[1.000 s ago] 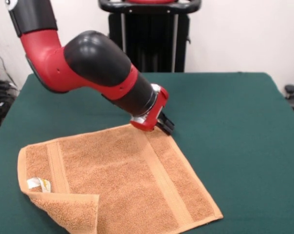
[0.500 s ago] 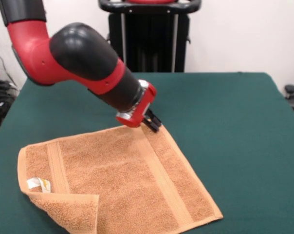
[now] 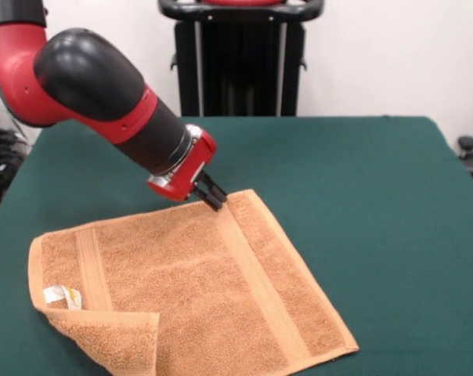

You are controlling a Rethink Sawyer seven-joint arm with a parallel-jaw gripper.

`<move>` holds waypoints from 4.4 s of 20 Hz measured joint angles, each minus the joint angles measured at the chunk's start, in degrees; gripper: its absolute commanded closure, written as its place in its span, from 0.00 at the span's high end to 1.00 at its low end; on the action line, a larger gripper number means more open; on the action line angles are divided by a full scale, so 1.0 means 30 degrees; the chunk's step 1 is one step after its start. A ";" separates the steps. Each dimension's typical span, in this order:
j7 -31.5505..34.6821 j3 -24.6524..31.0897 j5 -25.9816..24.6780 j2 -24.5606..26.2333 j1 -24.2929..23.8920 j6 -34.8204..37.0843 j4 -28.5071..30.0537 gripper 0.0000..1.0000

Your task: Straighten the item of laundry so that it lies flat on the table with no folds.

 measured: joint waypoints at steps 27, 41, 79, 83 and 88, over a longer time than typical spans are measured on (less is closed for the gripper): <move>0.0000 0.1288 0.0000 0.0301 -0.0399 -0.2694 0.0396 0.00; 0.0000 -0.0182 0.0004 0.0316 0.1569 -0.0477 0.0114 0.00; 0.0000 -0.0723 -0.0008 -0.0832 0.1838 0.0735 -0.0224 0.00; 0.0000 -0.0712 -0.0012 -0.0943 0.1819 0.0614 -0.0260 0.00; 0.0000 -0.0651 -0.0008 -0.0941 0.1541 -0.0563 -0.0263 0.00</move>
